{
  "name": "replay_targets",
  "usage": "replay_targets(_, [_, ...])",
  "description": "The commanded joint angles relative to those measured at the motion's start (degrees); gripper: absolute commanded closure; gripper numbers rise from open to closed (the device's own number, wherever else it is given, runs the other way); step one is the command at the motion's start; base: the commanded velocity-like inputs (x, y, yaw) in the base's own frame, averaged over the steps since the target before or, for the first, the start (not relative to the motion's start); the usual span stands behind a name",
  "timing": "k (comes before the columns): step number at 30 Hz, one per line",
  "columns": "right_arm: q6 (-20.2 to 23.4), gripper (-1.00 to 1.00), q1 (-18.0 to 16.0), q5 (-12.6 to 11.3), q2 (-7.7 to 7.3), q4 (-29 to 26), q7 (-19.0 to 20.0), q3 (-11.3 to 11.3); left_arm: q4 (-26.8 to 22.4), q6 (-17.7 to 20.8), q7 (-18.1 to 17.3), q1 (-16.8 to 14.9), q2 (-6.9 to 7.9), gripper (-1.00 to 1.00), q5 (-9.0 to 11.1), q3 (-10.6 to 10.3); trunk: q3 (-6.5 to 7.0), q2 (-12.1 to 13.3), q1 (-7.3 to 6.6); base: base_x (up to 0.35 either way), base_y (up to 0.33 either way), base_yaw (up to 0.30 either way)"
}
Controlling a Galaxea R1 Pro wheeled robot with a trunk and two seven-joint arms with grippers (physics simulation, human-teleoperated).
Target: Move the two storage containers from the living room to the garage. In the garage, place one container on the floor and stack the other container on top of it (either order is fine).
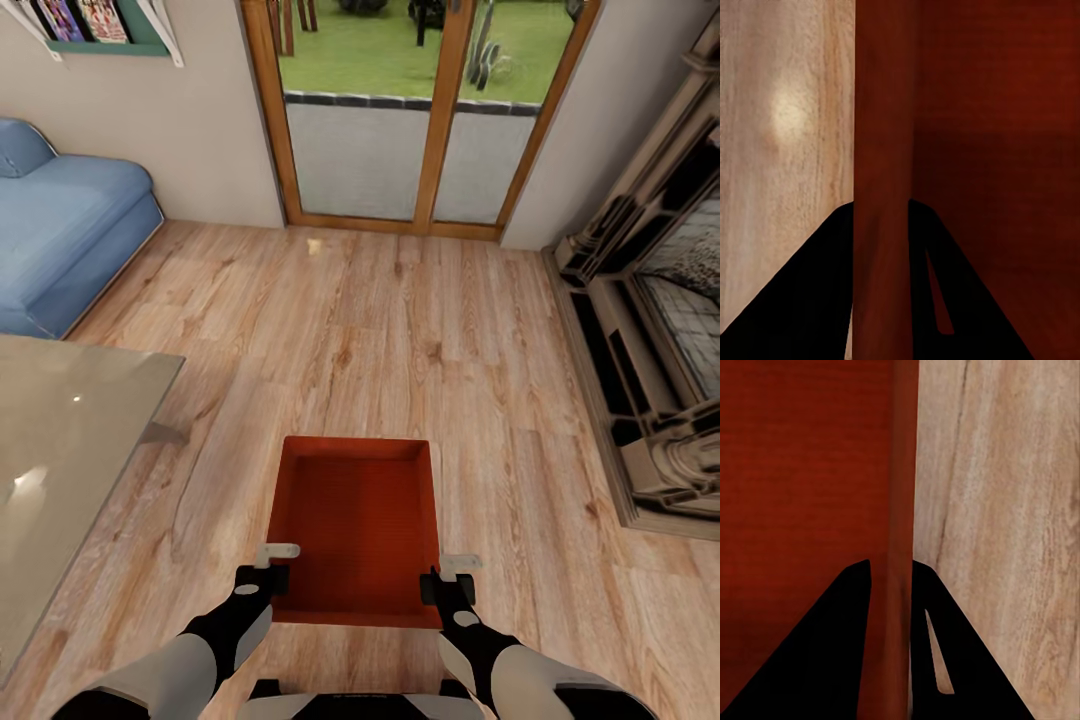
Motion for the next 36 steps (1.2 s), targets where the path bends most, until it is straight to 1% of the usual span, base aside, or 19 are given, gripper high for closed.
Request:
replay_targets(1, [-0.28, 1.0, -0.01, 0.09, 0.02, -0.15, -0.65, -1.32, 0.19, -0.18, 0.73, -0.08, -0.03, 1.0, 4.33, 2.71, 0.21, 0.38, -0.22, 0.0, 0.0, 0.0])
replay_targets(8, [0.04, 1.0, -0.01, 0.01, 0.05, -0.15, -3.77, -1.32, 0.18, -0.18, 0.73, -0.08, -0.04, 1.0, 4.32, 2.71, 2.03, 3.19, -1.75, 0.0, 0.0, 0.0])
replay_targets(25, [-0.07, 1.0, -0.01, -0.01, -0.04, -0.15, -4.06, -1.32, 0.17, -0.18, 0.73, -0.08, -0.04, 1.0, 4.32, 2.71, 6.64, 10.01, -5.49, 0.0, 0.0, 0.0])
replay_targets(36, [-0.29, 1.0, -0.01, -0.08, -0.04, -0.15, -4.06, -1.42, 0.2, -0.11, 0.8, -0.08, -0.04, 1.0, 4.39, 2.71, 7.53, 10.01, -5.49, 0.0, 0.0, 0.0])
